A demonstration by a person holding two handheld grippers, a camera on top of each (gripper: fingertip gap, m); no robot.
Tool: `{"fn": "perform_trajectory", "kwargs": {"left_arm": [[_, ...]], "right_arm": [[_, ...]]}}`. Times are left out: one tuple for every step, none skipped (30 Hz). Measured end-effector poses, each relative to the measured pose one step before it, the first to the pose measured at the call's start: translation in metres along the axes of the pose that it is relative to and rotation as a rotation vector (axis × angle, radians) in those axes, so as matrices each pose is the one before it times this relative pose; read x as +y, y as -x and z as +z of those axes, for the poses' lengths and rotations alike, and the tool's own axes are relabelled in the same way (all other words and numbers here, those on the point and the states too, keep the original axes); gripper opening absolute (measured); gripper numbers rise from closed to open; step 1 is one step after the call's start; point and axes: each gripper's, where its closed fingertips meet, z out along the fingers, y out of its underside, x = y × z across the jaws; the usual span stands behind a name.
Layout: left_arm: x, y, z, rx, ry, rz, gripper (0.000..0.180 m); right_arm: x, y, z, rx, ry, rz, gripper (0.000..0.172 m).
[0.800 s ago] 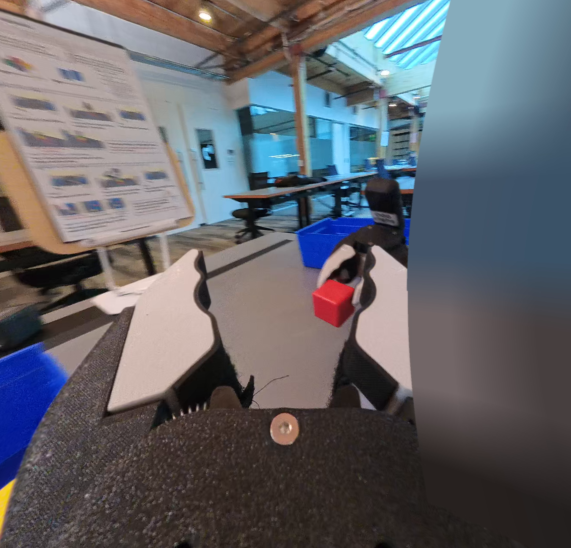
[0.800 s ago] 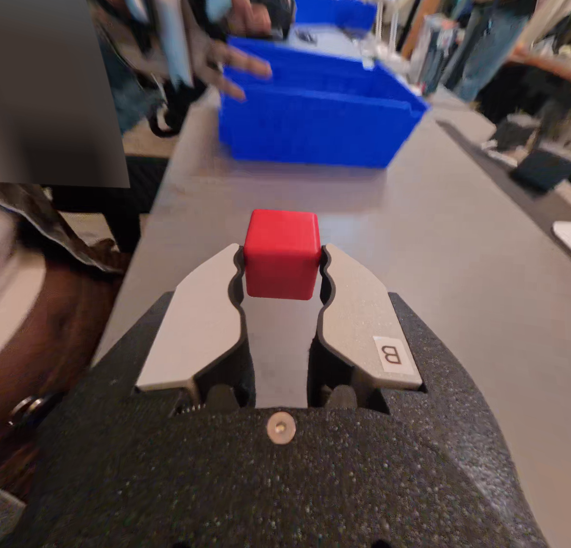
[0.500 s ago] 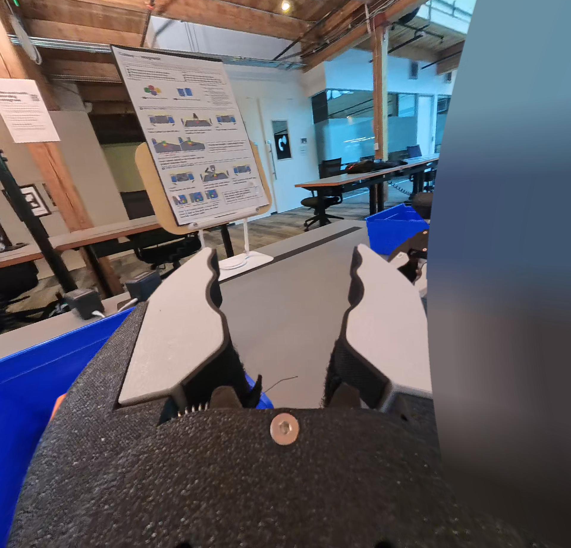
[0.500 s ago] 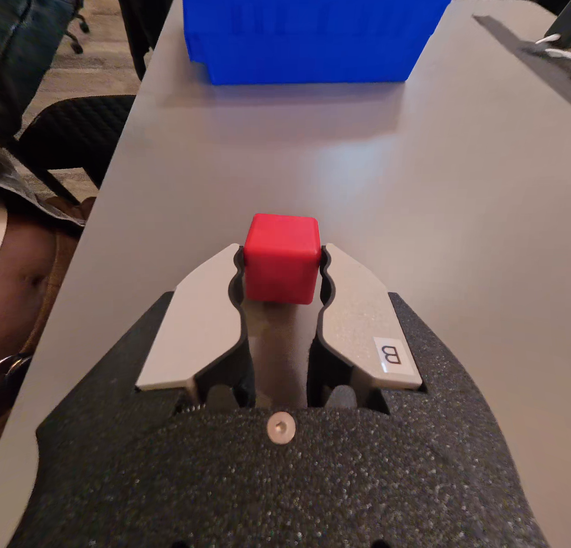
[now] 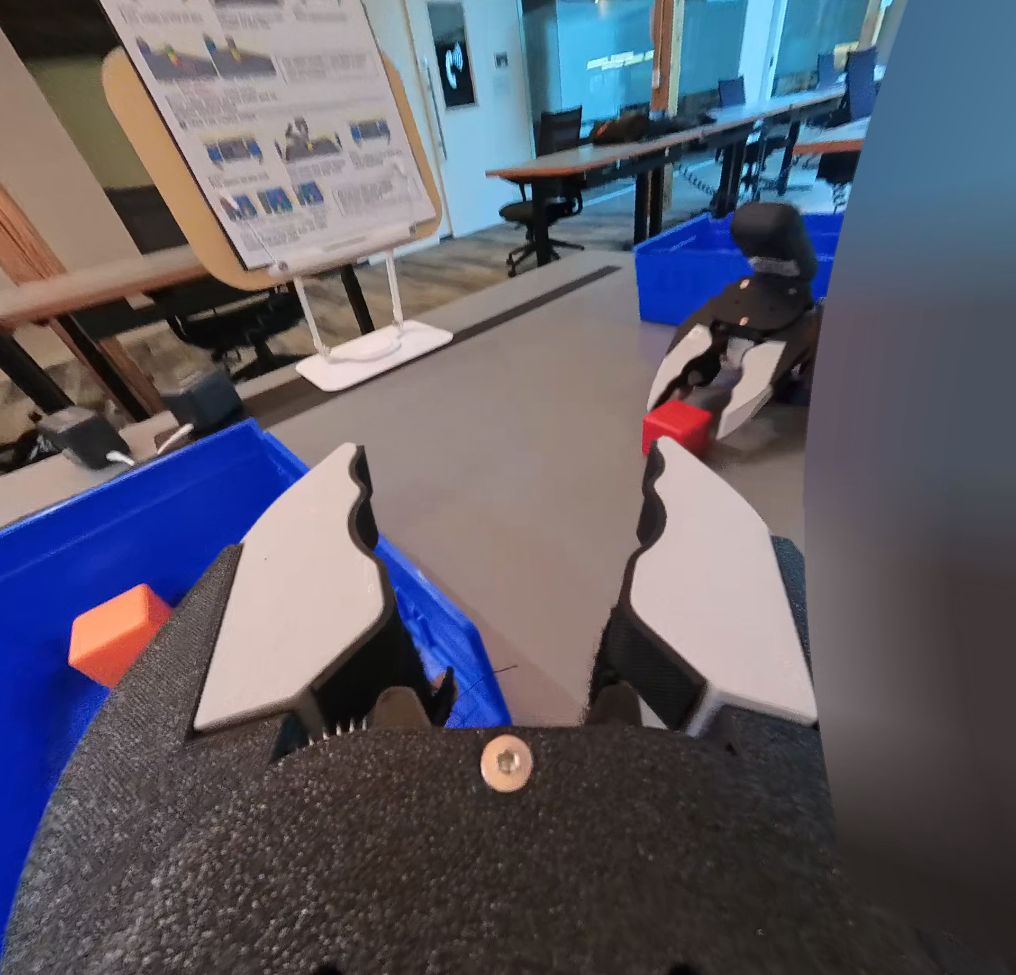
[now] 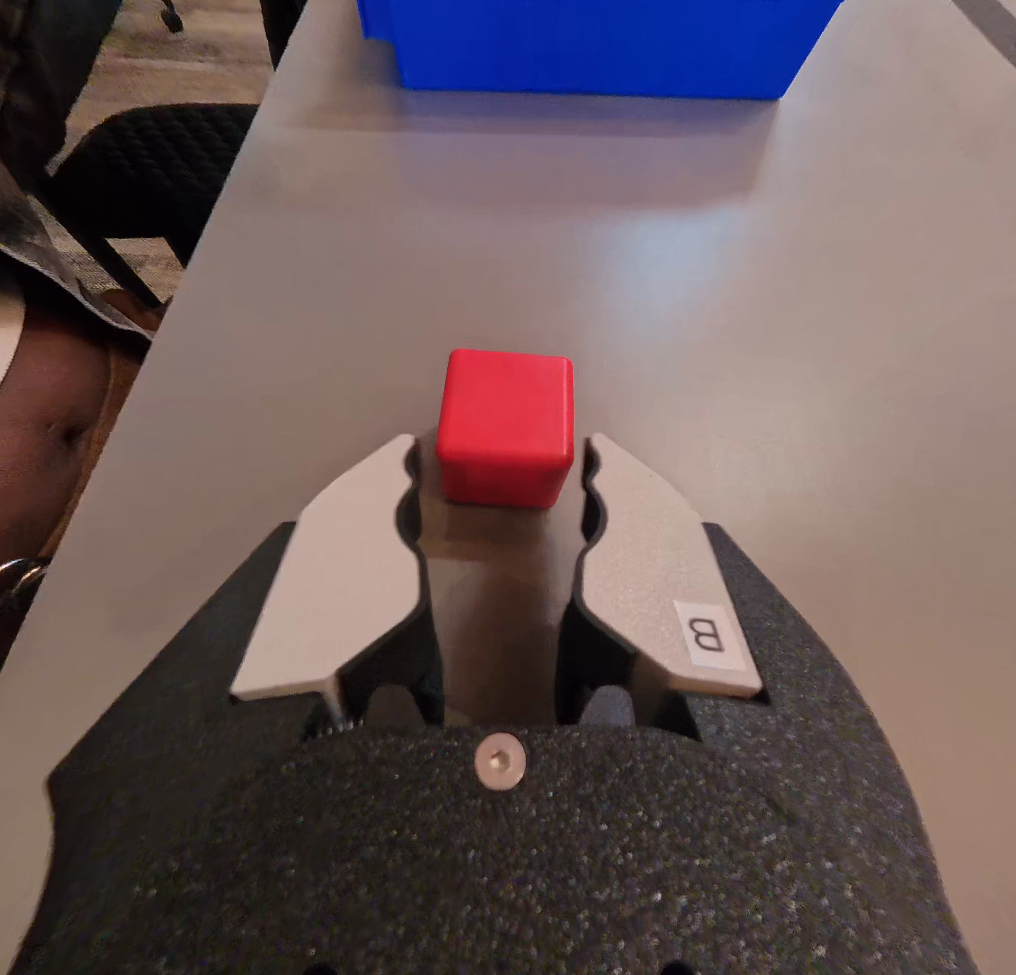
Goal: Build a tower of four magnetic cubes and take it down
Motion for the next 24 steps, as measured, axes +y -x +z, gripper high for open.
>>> {"fn": "perform_trajectory", "kwargs": {"left_arm": [[0.00503,0.00375,-0.00025,-0.0031,0.0422,0.0094,0.096],[0.00569,0.00510,-0.00041,-0.0051,0.0510,0.0208,0.097],[0.00536,0.00801,-0.00070,-0.0160,0.0521,0.0290,0.097],[0.00543,0.00937,-0.00070,-0.0164,0.0553,0.0332,0.097],[0.00572,0.01002,-0.00037,-0.0107,0.0574,0.0314,0.098],[0.00490,0.01214,0.00029,-0.0185,0.0511,0.0327,0.098],[0.00609,0.01328,0.00123,-0.0203,0.0547,0.0300,0.096],[0.00898,0.01224,0.00252,-0.0098,0.0694,0.0226,0.094],[0.01182,0.00902,0.00394,0.0132,0.0832,0.0199,0.092],[0.01457,0.00870,0.00458,0.0181,0.0980,0.0346,0.089],[0.01731,0.00872,0.00509,0.0208,0.1107,0.0496,0.087],[0.01682,0.00925,0.00559,0.0167,0.1081,0.0455,0.085],[0.01375,0.00777,0.00600,0.0220,0.0907,0.0284,0.082],[0.01104,0.00292,0.00613,0.0490,0.0775,0.0140,0.079],[0.00843,0.00281,0.00599,0.0475,0.0644,0.0051,0.077],[0.00658,0.00441,0.00565,0.0320,0.0544,-0.0039,0.075],[0.00504,0.00248,0.00517,0.0378,0.0484,-0.0071,0.074],[0.00332,-0.00019,0.00497,0.0465,0.0396,-0.0105,0.073],[0.00184,0.00063,0.00503,0.0349,0.0334,-0.0109,0.073],[0.00084,0.00304,0.00528,0.0136,0.0261,-0.0082,0.074],[-0.00040,0.00398,0.00528,0.0018,0.0152,-0.0083,0.074],[-0.00101,0.00236,0.00541,0.0090,0.0080,-0.0108,0.074],[-0.00139,0.00091,0.00549,0.0143,0.0040,-0.0118,0.074],[-0.00083,0.00094,0.00571,0.0100,0.0051,-0.0104,0.074]], "right_arm": [[-0.00389,0.00009,-0.00117,-0.0017,-0.0227,0.0070,0.068],[-0.00537,-0.00002,-0.00201,0.0005,-0.0329,0.0072,0.077],[-0.00675,-0.00047,-0.00278,0.0059,-0.0415,0.0076,0.085],[-0.00742,-0.00143,-0.00322,0.0132,-0.0459,0.0085,0.094],[-0.00760,-0.00188,-0.00355,0.0164,-0.0473,0.0061,0.102],[-0.00737,-0.00203,-0.00360,0.0169,-0.0474,0.0016,0.109],[-0.00716,-0.00205,-0.00359,0.0169,-0.0464,-0.0024,0.114],[-0.00675,-0.00182,-0.00347,0.0155,-0.0443,-0.0046,0.117],[-0.00606,-0.00174,-0.00312,0.0139,-0.0400,-0.0045,0.119],[-0.00509,-0.00161,-0.00270,0.0122,-0.0330,-0.0032,0.120],[-0.00393,-0.00097,-0.00228,0.0074,-0.0261,-0.0009,0.120],[-0.00278,-0.00049,-0.00170,0.0027,-0.0198,0.0020,0.120],[-0.00145,-0.00024,-0.00104,0.0017,-0.0123,0.0030,0.120],[-0.00052,-0.00033,-0.00056,0.0018,-0.0044,0.0014,0.120],[0.00008,0.00029,-0.00004,-0.0009,0.0015,-0.0016,0.120],[0.00054,0.00099,0.00036,-0.0041,0.0047,-0.0040,0.120],[0.00086,0.00128,0.00053,-0.0054,0.0059,-0.0045,0.120],[0.00119,0.00136,0.00075,-0.0060,0.0072,-0.0035,0.120],[0.00137,0.00129,0.00082,-0.0060,0.0087,-0.0023,0.120],[0.00122,0.00107,0.00063,-0.0046,0.0082,-0.0021,0.120],[0.00091,0.00066,0.00050,-0.0019,0.0057,-0.0025,0.121],[0.00042,0.00050,0.00033,-0.0016,0.0031,-0.0027,0.121],[0.00009,0.00062,0.00013,-0.0030,0.0011,-0.0019,0.121],[-0.00020,0.00065,0.00011,-0.0033,-0.0006,-0.0008,0.121]]}}
